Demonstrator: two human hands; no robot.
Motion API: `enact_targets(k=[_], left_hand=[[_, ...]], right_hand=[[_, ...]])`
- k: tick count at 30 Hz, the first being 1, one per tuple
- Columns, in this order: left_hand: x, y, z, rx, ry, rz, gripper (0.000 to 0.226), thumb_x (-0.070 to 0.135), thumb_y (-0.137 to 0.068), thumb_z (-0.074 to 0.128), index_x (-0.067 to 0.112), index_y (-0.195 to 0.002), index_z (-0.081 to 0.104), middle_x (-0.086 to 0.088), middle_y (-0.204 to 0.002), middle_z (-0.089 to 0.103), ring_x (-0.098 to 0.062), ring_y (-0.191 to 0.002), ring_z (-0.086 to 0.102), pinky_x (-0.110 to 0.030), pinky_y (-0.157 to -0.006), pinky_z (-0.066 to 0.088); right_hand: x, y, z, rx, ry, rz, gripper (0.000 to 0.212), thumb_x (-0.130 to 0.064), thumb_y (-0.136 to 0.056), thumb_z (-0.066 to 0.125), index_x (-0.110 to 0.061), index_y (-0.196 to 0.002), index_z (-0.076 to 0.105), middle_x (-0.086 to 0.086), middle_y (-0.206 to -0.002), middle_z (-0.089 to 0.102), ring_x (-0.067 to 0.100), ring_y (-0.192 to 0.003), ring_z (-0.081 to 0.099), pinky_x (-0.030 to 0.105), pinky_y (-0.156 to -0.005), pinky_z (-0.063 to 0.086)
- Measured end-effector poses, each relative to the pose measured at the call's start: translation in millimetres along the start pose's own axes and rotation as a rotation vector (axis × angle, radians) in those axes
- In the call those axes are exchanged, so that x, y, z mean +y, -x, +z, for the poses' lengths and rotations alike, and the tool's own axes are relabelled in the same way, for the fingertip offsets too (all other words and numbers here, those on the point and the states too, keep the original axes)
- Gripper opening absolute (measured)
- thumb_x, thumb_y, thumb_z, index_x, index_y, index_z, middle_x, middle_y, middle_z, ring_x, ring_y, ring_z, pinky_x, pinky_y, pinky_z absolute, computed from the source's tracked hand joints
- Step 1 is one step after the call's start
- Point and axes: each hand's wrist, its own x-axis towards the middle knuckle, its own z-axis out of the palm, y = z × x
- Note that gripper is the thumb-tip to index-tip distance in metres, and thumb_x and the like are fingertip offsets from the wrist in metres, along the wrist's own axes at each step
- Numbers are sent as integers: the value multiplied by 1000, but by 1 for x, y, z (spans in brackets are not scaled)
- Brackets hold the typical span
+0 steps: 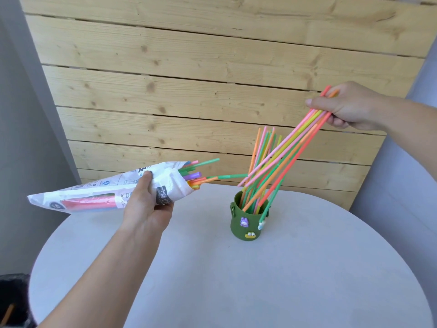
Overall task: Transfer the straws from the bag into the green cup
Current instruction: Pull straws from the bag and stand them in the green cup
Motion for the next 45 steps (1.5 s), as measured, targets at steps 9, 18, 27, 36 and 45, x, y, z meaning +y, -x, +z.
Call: enact_targets(k=[9,18,27,36,45], left_hand=[[3,2,-1,-4,15,12,29,22,-95,76,17,-122,65,1,-110,79,-13,-98,78,-35,-91,62],[1,5,-4,-7,3,20,32,20,-95,75,16,-125,65,2,-107,80,-12,-93,78,-33,-83,63],[-1,7,-2,-3,5,13,36,20,-96,75,15,-130,64,1,-108,79,-13,-97,77,-35,-91,61],[1,9,-1,-7,19,4,34,20,-96,74,15,-128,63,0,-108,79,-13,-96,77,-36,-93,61],[2,9,-1,-10,8,7,39,20,-97,73,14,-133,62,1,-113,78,-12,-96,76,-33,-81,61]], right_hand=[[-24,-16,5,-22,79,-46,34,-32,-93,70,-10,-68,60,0,-42,50,8,-30,38,16,-33,28],[-26,-24,12,-13,158,-66,34,-32,-93,70,-8,-70,63,4,-48,52,7,-29,41,15,-31,30],[-48,-34,18,-61,214,-29,33,-33,-92,69,-11,-69,61,-2,-40,49,7,-29,38,15,-32,28],[-56,-35,21,-47,241,-15,32,-34,-91,71,-9,-71,64,-4,-37,51,7,-28,39,15,-31,30],[-59,-42,23,-23,233,37,30,-33,-92,69,-13,-70,60,-5,-37,48,5,-28,38,13,-31,28]])
